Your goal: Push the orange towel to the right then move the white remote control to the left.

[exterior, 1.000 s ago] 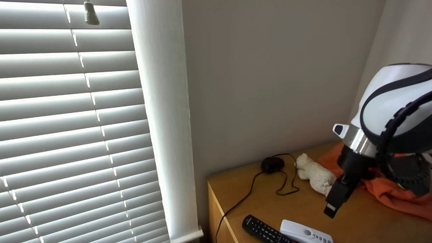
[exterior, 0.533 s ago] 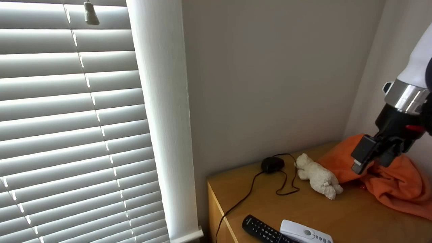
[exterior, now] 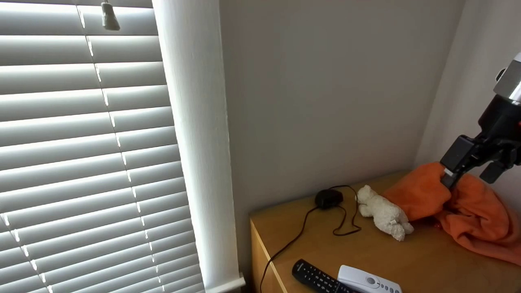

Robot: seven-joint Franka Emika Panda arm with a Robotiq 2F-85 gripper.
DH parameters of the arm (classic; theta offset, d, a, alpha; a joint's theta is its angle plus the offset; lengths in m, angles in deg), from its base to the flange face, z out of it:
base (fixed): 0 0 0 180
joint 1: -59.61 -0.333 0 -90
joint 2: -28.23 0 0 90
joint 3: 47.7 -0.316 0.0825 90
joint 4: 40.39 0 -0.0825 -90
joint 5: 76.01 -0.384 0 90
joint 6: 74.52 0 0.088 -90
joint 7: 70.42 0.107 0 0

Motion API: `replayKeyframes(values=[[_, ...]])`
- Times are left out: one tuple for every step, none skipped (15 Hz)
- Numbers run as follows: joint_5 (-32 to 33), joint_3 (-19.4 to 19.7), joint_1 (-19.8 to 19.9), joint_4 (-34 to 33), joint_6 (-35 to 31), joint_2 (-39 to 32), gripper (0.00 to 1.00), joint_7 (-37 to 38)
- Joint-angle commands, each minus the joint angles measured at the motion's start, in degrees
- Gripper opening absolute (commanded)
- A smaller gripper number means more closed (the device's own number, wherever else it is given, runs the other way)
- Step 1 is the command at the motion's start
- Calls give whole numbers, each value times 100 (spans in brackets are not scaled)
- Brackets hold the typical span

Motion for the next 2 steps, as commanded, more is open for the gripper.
replayKeyframes(values=[[48,100,-100,-3,14,-1,100,35],[48,100,-100,2,14,-2,100,36]])
